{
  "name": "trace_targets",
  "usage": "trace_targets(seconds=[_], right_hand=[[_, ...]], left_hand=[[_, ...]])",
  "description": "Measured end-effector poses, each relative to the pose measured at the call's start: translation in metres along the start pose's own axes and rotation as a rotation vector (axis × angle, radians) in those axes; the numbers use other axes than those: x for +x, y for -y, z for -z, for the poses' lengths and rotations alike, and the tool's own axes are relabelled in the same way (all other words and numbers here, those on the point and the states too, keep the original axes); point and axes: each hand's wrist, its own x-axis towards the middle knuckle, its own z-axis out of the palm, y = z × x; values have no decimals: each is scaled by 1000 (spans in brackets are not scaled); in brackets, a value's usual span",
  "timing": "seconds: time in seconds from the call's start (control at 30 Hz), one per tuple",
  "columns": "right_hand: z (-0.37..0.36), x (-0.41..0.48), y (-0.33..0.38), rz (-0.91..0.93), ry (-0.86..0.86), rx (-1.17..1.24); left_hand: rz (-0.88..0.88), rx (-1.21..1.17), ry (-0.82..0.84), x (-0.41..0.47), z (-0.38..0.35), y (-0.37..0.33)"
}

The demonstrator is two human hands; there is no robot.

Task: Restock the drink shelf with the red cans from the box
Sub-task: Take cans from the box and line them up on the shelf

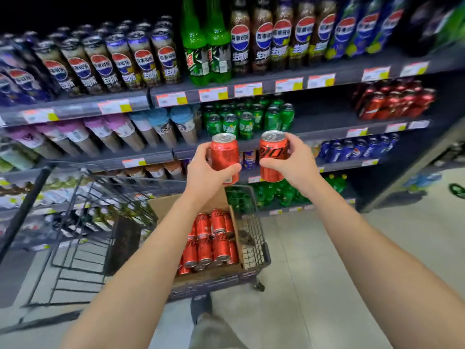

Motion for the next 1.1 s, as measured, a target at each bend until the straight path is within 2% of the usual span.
trace_targets(seconds=[0.23, 0.47, 0.73, 1.1], right_hand=[[115, -27, -5, 22, -43, 19], [177, -11, -21, 16, -76, 27], [199, 60, -58, -7, -27, -5], [190, 192, -131, -30, 100, -39]], left_hand=[[-64, -33, 42, -36, -78, -84], [-55, -20, 103, -28, -135, -116], [-21, -36, 112, 26, -193, -115], [89, -31, 75, 115, -268, -63]])
